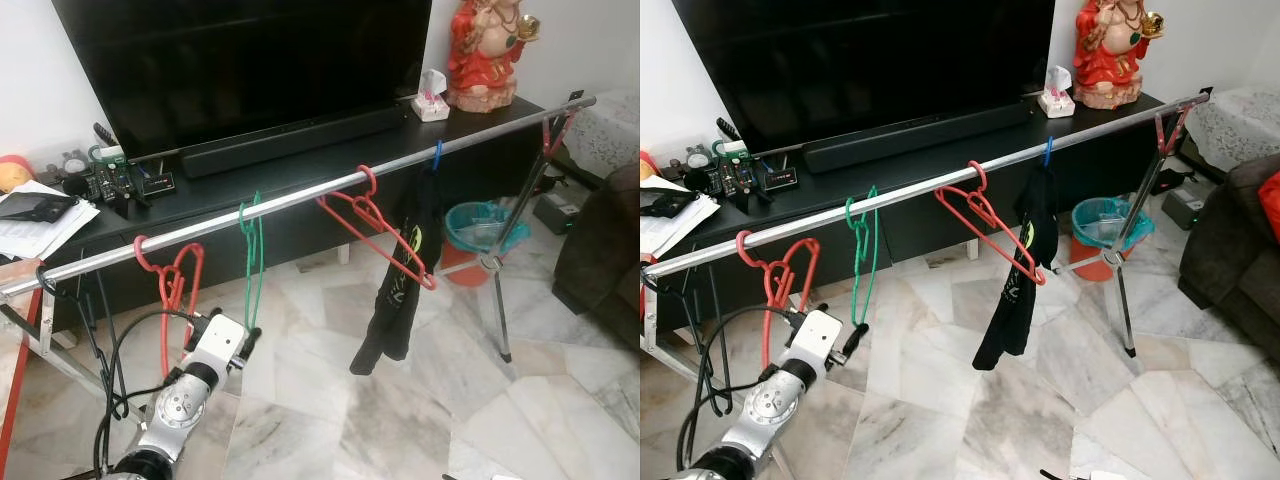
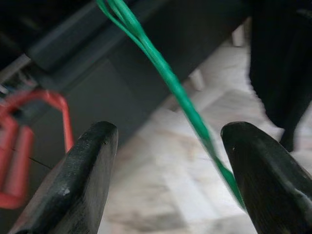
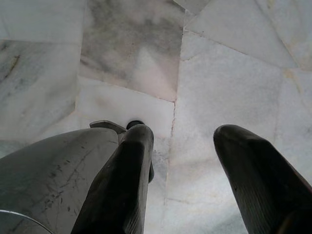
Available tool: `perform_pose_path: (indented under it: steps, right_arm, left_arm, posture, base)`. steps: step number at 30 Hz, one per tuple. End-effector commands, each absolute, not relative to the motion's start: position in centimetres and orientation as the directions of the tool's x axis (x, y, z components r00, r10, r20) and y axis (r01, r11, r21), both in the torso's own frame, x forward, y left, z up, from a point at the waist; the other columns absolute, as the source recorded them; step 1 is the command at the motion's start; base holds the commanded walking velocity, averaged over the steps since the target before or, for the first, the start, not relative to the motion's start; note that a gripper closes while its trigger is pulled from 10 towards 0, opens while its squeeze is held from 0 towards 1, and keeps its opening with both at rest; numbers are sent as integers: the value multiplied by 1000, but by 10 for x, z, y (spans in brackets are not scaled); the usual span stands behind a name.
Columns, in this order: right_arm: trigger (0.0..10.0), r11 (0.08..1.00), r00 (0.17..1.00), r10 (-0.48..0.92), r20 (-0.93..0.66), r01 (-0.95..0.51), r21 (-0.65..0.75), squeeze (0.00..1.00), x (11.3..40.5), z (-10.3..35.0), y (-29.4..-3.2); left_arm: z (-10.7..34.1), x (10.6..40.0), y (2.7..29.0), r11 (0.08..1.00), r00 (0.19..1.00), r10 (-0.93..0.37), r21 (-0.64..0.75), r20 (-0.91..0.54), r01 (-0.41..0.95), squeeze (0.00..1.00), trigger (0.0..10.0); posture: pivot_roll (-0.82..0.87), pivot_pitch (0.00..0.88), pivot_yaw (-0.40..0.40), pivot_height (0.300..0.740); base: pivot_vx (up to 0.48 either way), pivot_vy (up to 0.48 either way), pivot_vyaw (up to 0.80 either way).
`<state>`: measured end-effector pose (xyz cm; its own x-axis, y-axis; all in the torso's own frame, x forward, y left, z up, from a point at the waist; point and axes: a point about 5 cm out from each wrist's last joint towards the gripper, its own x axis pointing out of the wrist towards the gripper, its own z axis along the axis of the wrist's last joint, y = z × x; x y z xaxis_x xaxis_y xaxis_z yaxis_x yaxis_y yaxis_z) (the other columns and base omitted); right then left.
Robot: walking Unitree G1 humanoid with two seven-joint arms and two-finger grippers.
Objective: Hang hanger
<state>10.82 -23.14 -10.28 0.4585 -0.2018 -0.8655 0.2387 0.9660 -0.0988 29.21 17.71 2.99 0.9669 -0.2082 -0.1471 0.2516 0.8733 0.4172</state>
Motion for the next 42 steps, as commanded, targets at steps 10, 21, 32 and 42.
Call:
perform_pose_path:
  steps: [10,21,32,42]
  right_arm:
    - [10000,966,450,-205,-869,239,-104,0,105,-104,-229]
    - [10000,963,448,-220,-867,243,-119,0,105,-104,-229]
    - [10000,960,447,-233,-864,245,-133,0,105,-104,-230]
    - [10000,961,448,-235,-863,240,-137,0,105,-104,-231]
  left_arm:
    - [65,300,188,852,989,-106,523,100,39,0,10000]
    - [94,280,199,898,960,8,421,281,-130,0,10000]
    - [117,265,174,781,905,-278,624,321,18,0,10000]
    - [82,239,172,380,836,-548,877,-41,293,0,10000]
  posture:
    - [-190,0,68,740]
    - [-187,0,77,740]
    - [-186,0,80,740]
    - [-174,0,77,740]
  base:
    - [0,0,0]
    - [0,0,0]
    - [0,0,0]
    - [0,0,0]
